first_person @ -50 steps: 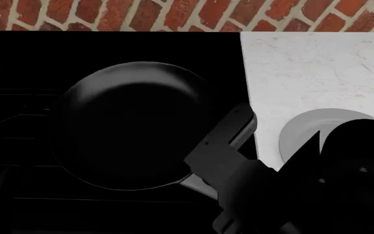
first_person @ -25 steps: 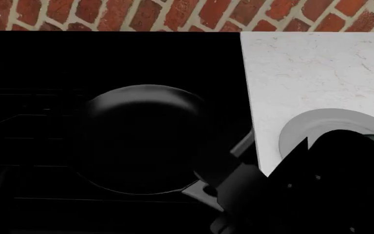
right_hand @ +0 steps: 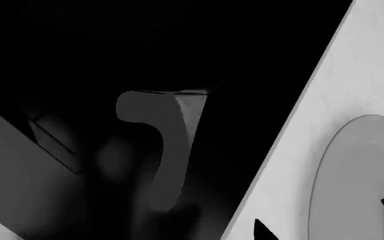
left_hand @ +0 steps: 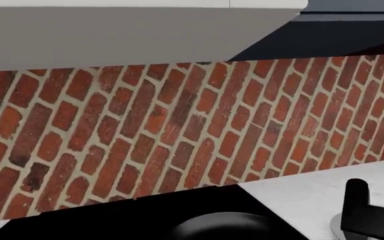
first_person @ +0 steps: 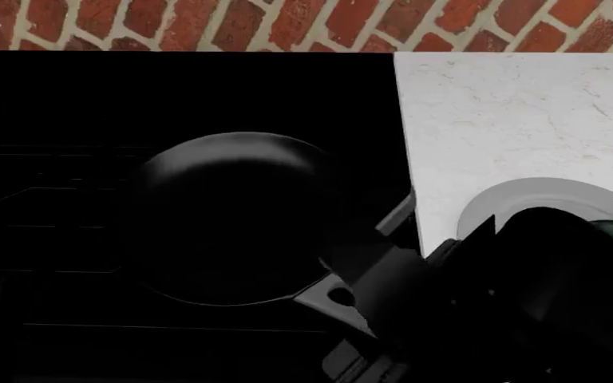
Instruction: Pick up the pan and dump the vegetables in it onto the plate. Then return the pan to the stove.
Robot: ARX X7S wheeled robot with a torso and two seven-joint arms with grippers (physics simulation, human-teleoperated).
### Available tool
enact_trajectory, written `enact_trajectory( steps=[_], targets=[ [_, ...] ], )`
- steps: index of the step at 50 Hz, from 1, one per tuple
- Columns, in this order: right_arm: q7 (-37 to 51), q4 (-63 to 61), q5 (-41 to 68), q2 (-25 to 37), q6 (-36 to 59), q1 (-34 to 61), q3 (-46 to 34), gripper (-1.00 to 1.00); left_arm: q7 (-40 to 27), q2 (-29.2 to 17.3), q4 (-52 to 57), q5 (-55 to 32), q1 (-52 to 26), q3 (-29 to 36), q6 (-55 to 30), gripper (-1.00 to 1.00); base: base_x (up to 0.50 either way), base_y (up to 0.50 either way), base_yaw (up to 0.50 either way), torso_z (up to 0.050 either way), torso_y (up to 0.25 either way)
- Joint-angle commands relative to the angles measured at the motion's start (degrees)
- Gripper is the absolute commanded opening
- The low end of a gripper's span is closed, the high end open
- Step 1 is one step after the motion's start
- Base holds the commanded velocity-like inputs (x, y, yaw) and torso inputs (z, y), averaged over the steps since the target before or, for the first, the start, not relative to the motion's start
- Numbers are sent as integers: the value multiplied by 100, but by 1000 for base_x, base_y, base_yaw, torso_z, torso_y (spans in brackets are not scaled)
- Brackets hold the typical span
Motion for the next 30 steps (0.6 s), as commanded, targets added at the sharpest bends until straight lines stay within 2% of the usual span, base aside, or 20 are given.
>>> enact_trajectory(
  steps=[1,16,30],
  targets=[
    [298,-356,97,21,-160,-31,516,100,85,116,-233,60,39,-162,-62,100,0,0,0,0,0],
    [1657,-1697,1158,554,-225,212,1126,100,47,167,-222,76,100,-176,-78,100,0,0,0,0,0],
    [3634,-3452,2443,1096,-666,586,1565,100,67,46,-179,105,113,-203,-31,100,0,0,0,0,0]
  ],
)
